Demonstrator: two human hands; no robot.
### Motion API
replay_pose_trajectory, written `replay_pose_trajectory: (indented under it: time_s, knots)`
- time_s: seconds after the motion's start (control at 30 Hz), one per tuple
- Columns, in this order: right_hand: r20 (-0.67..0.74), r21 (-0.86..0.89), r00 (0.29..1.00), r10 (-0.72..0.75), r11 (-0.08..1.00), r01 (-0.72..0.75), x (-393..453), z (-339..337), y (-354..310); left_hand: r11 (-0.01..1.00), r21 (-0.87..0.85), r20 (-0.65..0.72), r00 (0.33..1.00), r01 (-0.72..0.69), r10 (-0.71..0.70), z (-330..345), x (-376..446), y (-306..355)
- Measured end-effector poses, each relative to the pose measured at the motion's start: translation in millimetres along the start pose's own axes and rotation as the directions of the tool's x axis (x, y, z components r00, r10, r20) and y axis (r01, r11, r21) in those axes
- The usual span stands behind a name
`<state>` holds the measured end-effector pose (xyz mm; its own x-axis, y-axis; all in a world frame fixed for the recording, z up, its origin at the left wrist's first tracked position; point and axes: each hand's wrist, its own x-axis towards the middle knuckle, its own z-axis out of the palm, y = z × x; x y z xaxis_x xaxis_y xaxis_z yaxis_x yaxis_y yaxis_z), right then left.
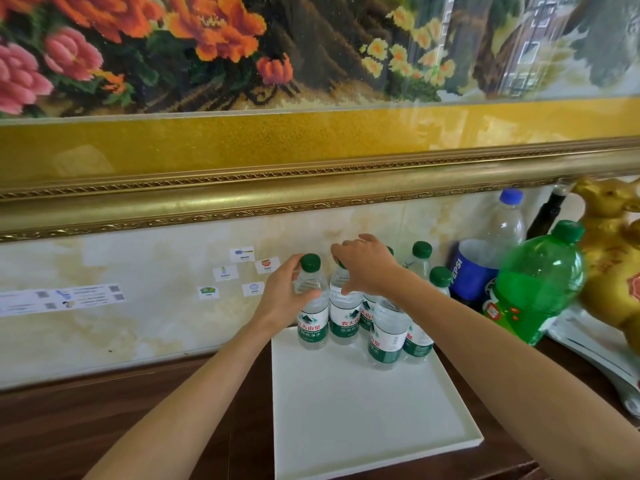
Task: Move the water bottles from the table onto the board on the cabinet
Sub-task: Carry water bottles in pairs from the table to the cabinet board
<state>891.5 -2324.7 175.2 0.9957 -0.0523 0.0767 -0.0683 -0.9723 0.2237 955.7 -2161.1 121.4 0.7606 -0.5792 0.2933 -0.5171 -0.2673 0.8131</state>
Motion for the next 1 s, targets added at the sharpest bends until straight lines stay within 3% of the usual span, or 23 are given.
replay_pose_trajectory:
  time_s: [0.43,0.67,0.83,1.0]
  knots:
    - [-0.040,0.073,0.998,0.057,0.996,-0.054,-13.7,3.3,-8.7,0.997,0.065,0.057,0.998,0.031,-0.035,-1.1,1.2,3.7]
    - [-0.202,0.301,0.965,0.166,0.948,-0.101,-34.8,-11.4,-12.4,0.990,0.108,0.090,0.990,0.096,-0.106,-20.0,-8.8,-1.7]
    - [-0.340,0.491,0.936,0.093,0.866,0.092,-47.0,-26.8,-43.9,0.977,0.098,-0.031,0.981,0.192,-0.190,-51.2,-41.1,-6.3]
    - [-0.318,0.516,0.919,-0.235,0.770,0.375,-41.4,-1.7,-108.0,0.901,0.213,-0.276,0.908,0.378,-0.316,-78.9,-131.8,-14.4]
